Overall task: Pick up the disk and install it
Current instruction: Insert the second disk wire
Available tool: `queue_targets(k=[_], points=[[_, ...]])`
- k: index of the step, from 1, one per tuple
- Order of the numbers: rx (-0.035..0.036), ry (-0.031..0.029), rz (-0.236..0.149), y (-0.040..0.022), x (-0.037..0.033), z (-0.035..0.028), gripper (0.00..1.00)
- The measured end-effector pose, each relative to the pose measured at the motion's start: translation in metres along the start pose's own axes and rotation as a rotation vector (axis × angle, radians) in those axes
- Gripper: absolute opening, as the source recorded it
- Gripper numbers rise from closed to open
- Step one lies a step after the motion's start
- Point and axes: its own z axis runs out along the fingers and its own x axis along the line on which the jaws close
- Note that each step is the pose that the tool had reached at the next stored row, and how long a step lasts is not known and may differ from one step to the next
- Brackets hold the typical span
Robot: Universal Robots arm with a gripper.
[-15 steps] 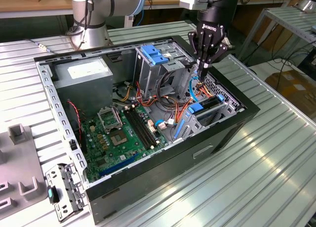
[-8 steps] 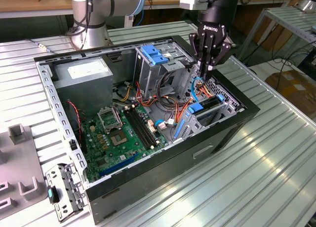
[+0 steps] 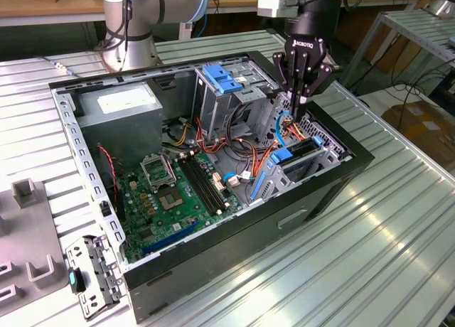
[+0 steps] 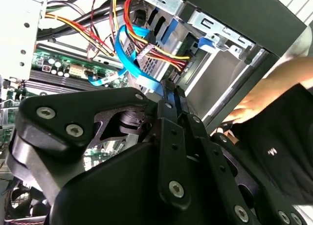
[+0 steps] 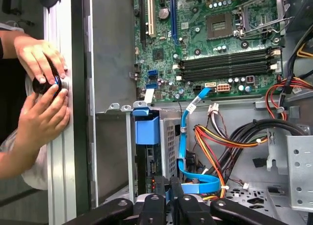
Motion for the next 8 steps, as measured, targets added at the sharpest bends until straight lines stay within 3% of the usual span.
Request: queue_targets(k=[2, 3, 6, 7, 8], points=[[0.0086, -0.0024, 0.004, 0.0027, 0.0017, 0.0023, 0.16], [0.0113, -0.0071, 0.005, 0.0078, 0.0032, 0.0043, 0.16], [0.0152, -0.0158, 0.006, 0.0124, 0.0088, 0.0091, 0.16], [0.0164, -0.0203, 0.006, 0.0121, 0.0121, 0.0114, 0.16], [0.0176, -0.0312, 0.007, 0.0117, 0.0185, 0.0150, 0.16]])
